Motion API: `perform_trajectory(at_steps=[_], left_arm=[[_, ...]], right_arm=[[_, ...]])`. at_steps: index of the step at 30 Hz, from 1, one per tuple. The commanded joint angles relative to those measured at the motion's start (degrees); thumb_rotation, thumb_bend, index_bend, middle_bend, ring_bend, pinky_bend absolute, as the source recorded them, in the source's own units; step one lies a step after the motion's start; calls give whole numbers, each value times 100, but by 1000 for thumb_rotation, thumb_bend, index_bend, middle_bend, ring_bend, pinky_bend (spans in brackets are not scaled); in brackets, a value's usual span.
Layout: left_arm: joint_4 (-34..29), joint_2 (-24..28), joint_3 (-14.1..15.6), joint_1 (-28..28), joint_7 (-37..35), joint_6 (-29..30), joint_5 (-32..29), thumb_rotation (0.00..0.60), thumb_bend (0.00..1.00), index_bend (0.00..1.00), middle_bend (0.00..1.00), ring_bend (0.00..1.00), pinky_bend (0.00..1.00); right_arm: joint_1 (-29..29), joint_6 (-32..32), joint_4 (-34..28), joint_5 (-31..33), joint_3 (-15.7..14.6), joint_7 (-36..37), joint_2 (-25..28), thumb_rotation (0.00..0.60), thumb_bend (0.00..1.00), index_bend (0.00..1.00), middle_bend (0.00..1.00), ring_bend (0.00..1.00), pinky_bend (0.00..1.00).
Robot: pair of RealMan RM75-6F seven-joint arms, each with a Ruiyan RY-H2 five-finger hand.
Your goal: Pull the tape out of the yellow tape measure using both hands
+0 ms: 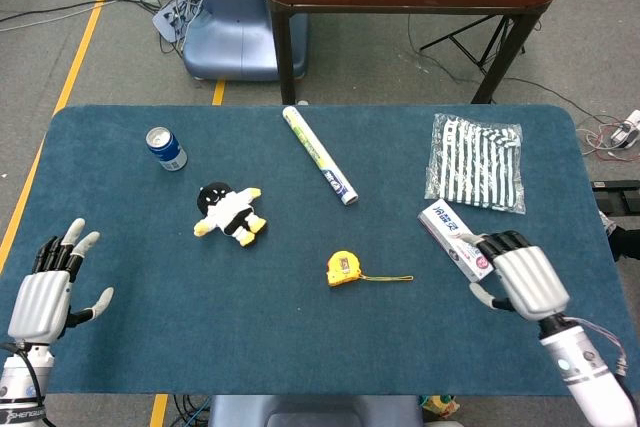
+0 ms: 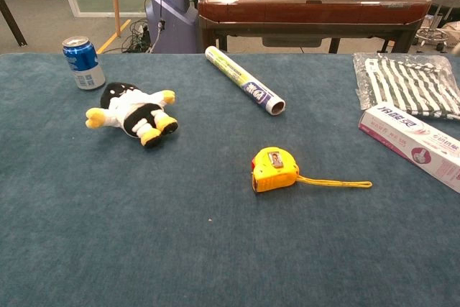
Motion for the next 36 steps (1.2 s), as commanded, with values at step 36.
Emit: perform_trajectory(at_steps=[36], left_arm=[[-26, 112, 51, 149, -226, 15, 89, 600, 262, 124, 0, 0, 0]], right_arm=[[3047, -2122, 1729, 3407, 447, -2914, -3333, 600, 304, 146, 258, 196, 217]])
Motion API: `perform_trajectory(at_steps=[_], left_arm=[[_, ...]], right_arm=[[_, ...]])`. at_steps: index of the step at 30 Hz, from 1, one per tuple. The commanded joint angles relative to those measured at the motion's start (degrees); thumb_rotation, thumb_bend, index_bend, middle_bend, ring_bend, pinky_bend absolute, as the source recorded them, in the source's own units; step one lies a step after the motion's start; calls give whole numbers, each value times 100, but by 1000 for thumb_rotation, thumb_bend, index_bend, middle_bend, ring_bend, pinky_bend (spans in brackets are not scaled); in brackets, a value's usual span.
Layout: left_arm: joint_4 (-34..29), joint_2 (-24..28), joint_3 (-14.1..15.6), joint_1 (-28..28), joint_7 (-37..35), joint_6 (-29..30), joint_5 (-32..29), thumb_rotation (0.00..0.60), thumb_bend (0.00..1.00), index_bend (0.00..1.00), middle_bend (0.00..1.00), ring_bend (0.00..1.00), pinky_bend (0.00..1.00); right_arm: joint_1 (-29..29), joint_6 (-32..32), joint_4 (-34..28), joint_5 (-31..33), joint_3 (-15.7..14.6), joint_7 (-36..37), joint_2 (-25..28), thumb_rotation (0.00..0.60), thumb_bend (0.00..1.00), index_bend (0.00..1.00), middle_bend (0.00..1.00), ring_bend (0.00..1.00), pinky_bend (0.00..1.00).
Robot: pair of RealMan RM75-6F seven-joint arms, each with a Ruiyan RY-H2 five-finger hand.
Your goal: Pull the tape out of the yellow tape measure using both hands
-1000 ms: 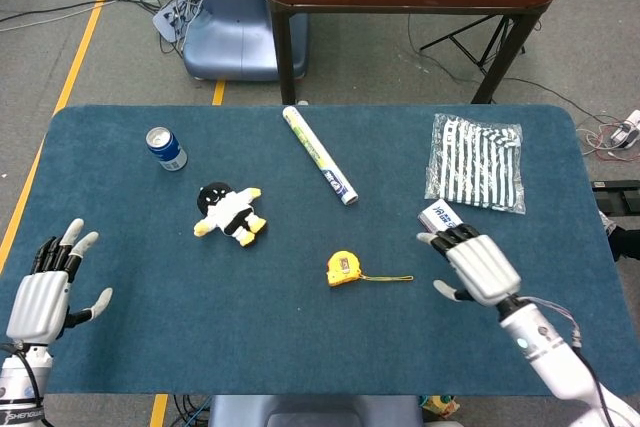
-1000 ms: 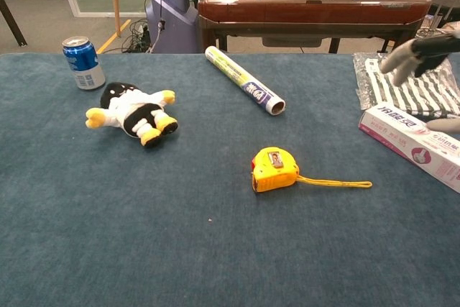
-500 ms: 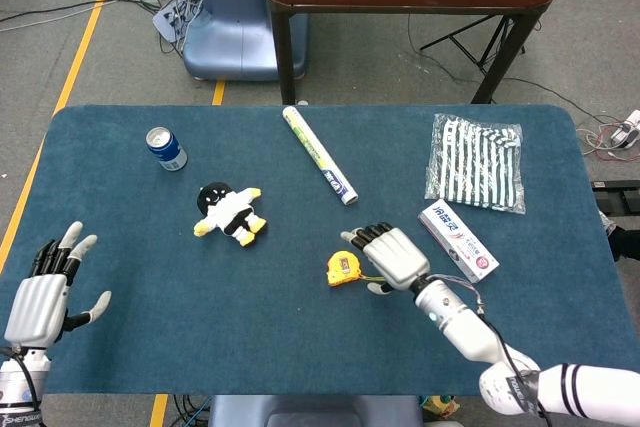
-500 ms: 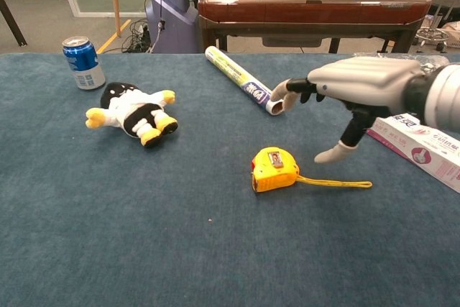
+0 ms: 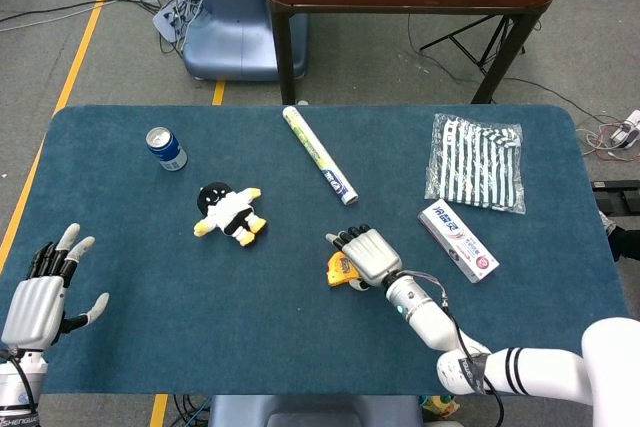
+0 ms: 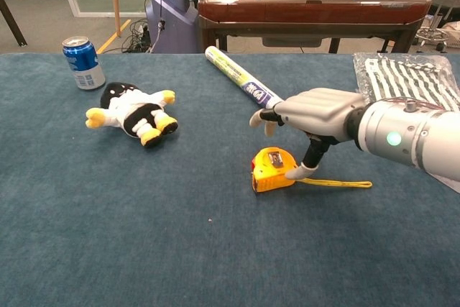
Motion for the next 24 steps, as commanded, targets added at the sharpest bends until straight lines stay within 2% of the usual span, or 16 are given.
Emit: perform_trajectory(at_steps=[1, 6, 11, 24], left_arm=[[5, -2, 0, 4, -1, -12, -16, 600, 262, 124, 0, 0, 0], [5, -5, 5, 13, 6, -17, -13, 600, 262, 124, 0, 0, 0], [6, -5, -9, 19, 1, -10, -16, 600, 262, 124, 0, 0, 0], [-5, 7, 9, 31, -29, -52, -15, 600, 262, 119, 0, 0, 0]], right_arm=[[64, -13, 151, 61, -55, 65, -122, 600, 314, 152, 262, 196, 217], [130, -32, 264, 51, -159, 88, -237, 600, 325, 178, 283, 197, 217], [145, 49, 311, -20, -216, 152, -276, 600, 368, 246, 315, 205, 217], [262, 52, 355, 130, -341, 62, -296, 600, 377, 254, 317, 206, 217]])
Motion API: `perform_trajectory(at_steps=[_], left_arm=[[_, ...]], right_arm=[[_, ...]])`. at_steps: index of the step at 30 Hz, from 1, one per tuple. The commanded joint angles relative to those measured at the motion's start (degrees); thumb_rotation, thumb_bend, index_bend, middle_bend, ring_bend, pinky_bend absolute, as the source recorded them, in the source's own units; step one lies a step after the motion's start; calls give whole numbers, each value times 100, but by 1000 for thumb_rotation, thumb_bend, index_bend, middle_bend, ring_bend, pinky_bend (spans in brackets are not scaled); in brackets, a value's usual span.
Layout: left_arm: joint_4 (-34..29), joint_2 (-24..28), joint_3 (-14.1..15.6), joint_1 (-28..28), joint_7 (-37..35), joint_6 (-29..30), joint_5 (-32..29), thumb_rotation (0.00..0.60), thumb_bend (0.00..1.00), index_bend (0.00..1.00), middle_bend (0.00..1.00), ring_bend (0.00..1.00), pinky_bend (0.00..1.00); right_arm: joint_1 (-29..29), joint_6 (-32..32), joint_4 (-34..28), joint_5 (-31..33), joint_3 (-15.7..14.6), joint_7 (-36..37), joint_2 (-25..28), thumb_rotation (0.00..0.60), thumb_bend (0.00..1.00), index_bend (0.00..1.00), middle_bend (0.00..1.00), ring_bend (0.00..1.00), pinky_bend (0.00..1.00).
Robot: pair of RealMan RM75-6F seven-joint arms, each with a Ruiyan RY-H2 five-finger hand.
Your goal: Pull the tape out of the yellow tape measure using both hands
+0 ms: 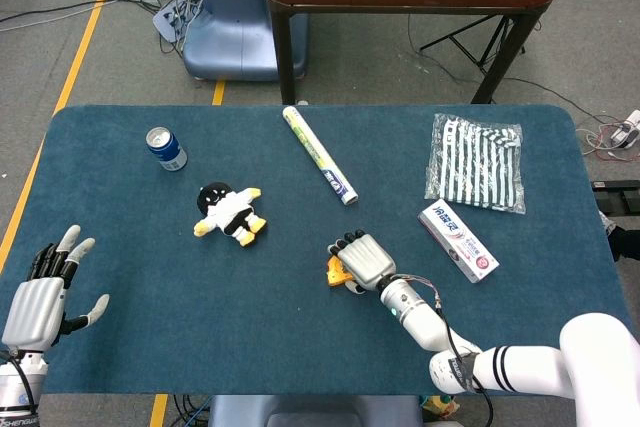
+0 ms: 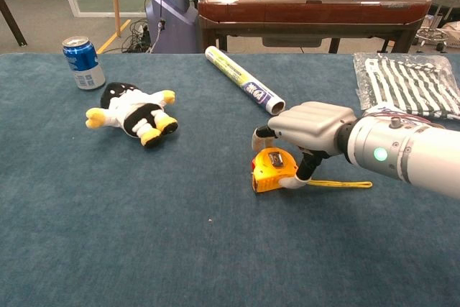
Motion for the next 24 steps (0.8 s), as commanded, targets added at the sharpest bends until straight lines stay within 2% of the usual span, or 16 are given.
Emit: perform_trajectory(at_steps=[1, 5, 14, 19, 24], left_arm=[[9, -6, 1, 5, -15, -4, -7, 600, 262, 118, 0, 0, 0], [15, 0, 7, 7, -28, -20, -7, 600, 262, 117, 0, 0, 0], [39, 36, -47, -64, -74, -159, -96, 600, 262, 117, 0, 0, 0], [7, 103, -269, -367, -173, -630, -437, 600, 262, 127, 0, 0, 0], [64, 81, -561, -821, -232, -1234, -831, 600, 262, 137, 0, 0, 0]], right_arm=[[26, 6, 11, 29, -22, -34, -21, 600, 376, 254, 317, 206, 217], [68, 20, 44, 74, -52, -91, -74, 600, 384, 274, 332, 216, 217], [40, 174, 31, -144, 41, 202, -66, 600, 500, 430, 460, 352, 217], [25, 427, -428, -263, 258, 312, 235, 600, 518, 462, 490, 391, 217], [143, 760, -1017, 95, 594, 1, 435, 600, 519, 473, 499, 409, 217]])
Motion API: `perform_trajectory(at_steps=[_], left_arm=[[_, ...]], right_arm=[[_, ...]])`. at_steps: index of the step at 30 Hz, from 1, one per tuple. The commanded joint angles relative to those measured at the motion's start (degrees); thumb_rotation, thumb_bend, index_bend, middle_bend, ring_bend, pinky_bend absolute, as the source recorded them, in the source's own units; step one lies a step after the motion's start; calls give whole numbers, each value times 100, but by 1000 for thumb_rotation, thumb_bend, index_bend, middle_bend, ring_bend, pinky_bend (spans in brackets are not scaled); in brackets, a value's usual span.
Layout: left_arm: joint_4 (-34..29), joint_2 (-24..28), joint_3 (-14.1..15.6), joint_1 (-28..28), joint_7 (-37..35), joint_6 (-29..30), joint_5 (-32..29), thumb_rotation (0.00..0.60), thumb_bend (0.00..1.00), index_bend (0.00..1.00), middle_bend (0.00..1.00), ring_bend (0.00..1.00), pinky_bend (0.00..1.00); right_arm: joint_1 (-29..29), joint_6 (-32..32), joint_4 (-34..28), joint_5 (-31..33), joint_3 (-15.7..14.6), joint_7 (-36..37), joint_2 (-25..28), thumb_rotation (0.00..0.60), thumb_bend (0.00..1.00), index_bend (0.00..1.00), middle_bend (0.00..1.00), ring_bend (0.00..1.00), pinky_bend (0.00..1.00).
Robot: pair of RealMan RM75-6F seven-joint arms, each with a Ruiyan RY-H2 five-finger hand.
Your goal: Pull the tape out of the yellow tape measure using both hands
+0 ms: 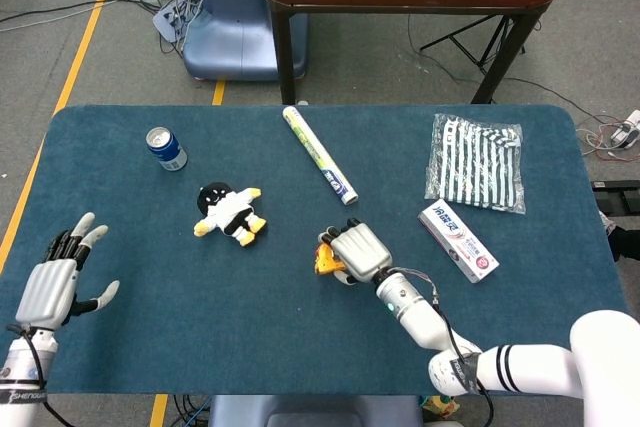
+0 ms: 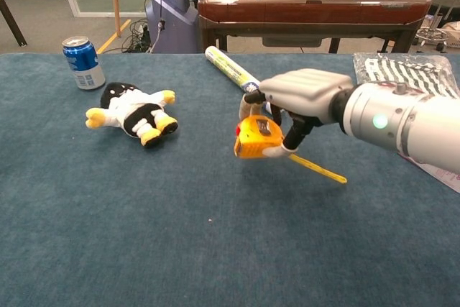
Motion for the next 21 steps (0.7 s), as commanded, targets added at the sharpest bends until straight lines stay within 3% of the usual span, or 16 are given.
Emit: perform_trajectory(at_steps=[1, 9, 21], left_arm=[[58, -28, -233, -367, -34, -456, -325, 600, 262, 138, 0, 0, 0], [168, -336, -442, -982, 225, -1079, -695, 600, 262, 134, 0, 0, 0], [22, -943, -578, -1478, 511, -1191, -908, 600, 242, 15, 0, 0, 0]], right_arm=[[107, 329, -429, 303, 279, -299, 133, 600, 519, 479, 503, 416, 217], [433, 1078, -940, 1053, 708, -1049, -155, 600, 526, 495, 515, 435, 221], [966, 1692, -918, 1679, 1158, -1569, -831, 600, 536, 505, 516, 437, 227]])
